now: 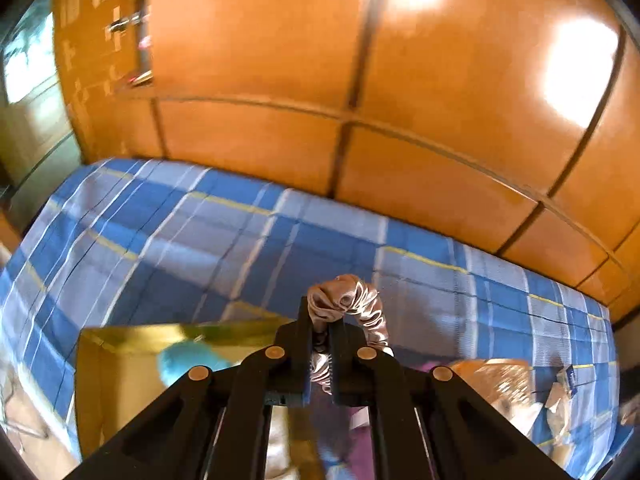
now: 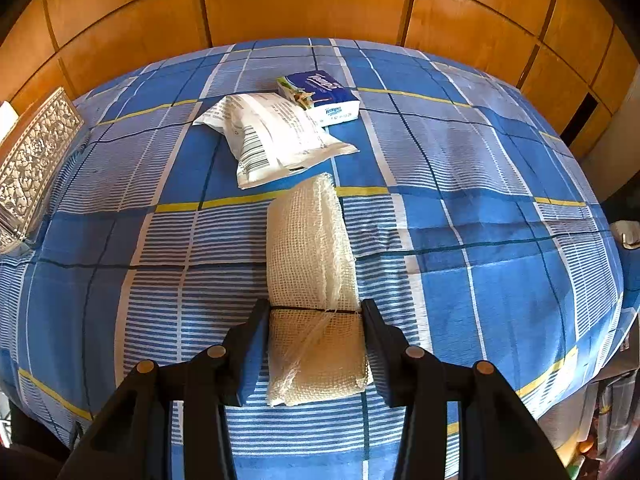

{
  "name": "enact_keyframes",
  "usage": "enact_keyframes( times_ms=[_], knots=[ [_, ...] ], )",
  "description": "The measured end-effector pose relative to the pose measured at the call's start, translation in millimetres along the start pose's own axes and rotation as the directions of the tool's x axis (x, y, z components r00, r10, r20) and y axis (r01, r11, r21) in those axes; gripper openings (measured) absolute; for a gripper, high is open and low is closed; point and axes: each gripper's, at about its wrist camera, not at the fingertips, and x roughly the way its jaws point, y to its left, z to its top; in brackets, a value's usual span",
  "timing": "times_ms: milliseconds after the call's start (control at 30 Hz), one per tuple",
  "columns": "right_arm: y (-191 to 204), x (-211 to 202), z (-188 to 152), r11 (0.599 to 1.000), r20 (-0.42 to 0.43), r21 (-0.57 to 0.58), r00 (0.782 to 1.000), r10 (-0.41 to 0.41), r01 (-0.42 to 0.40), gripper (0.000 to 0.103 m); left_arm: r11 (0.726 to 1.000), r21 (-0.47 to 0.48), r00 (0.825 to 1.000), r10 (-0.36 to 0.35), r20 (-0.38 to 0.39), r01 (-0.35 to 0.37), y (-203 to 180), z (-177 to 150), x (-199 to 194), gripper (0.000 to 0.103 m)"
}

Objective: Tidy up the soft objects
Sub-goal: 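Carry the brown scrunchie into the gold tray and open the left gripper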

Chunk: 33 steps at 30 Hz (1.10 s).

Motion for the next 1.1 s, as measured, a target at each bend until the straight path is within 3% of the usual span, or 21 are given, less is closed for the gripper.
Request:
enact_keyframes(
  times_ms=[233,500,833,1100],
  knots=[
    [5,-1,-2,1.0,0.003,-0.003,1.0,-0.022,0.022,0.045,0.994,-0.108,1.0,0.0,0.004,0.001,62,-49,-18,0.006],
    [7,-1,-3,0.999,0.006,-0.007,0.999,-0.045,0.045,0.045,0.984,-0.176,1.0,0.012,-0.009,-0.013,103,-112,-31,0.006],
    [10,-4,-7,0.997,0.02,-0.018,0.997,-0.073,0.074,0.045,0.979,-0.166,0.992,0.126,0.031,-0.12,109,-177,-48,0.007],
    [13,-5,-8,0.995,0.027,-0.022,0.995,-0.101,0.101,0.044,0.976,-0.109,0.981,0.192,0.036,-0.187,101,-205,-37,0.009]
  ],
)
